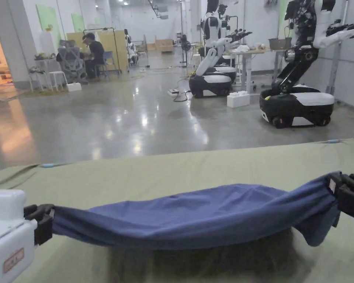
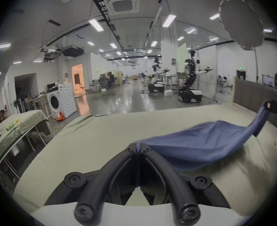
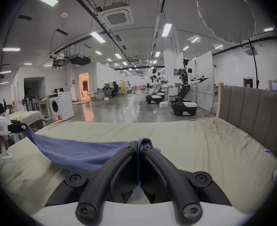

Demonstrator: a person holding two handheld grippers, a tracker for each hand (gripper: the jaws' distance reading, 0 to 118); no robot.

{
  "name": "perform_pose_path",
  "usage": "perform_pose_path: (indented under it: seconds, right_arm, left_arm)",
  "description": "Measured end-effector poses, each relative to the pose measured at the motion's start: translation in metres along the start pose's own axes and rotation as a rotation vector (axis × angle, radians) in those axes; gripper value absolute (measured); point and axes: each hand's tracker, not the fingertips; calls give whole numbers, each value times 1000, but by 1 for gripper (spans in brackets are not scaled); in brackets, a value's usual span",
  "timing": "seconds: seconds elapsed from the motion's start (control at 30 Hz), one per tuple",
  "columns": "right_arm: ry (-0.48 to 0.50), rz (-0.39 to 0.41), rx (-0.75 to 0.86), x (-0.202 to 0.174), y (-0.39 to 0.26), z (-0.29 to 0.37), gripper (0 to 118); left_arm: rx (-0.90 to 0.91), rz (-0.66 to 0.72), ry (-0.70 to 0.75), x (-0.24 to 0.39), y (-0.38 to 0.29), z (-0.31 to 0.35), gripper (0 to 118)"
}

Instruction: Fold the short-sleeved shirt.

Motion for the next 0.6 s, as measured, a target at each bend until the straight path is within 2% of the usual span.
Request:
perform_pose_path:
  seconds: [0.07,0.17,0.27,0.3,0.37,0.47,0.6]
  right_arm:
    - [22,13,-9,-1,-4,47,5]
    - [73,25,-52,-3,-14,122,5]
    - [100,101,-96,-9,-34,192,5]
    - [83,113,-113,-12,-44,213,5]
    - [117,110,-169,-14,-64,250,5]
    - [105,123,-205,-21,-94,299,5]
    - [93,102,-279,-23,-139,336,5]
  left_arm:
    - [-23,-78,6,2,-16,48,2]
    - [-77,-50,-34,-4,-48,114,2]
    - [-149,-13,-50,-6,-86,176,2]
    - [-150,-3,-51,-9,-100,195,2]
    - [-180,26,-38,-8,-127,229,2]
    - [-227,85,-34,-4,-165,276,2]
    - [-267,181,-28,-2,-201,313,2]
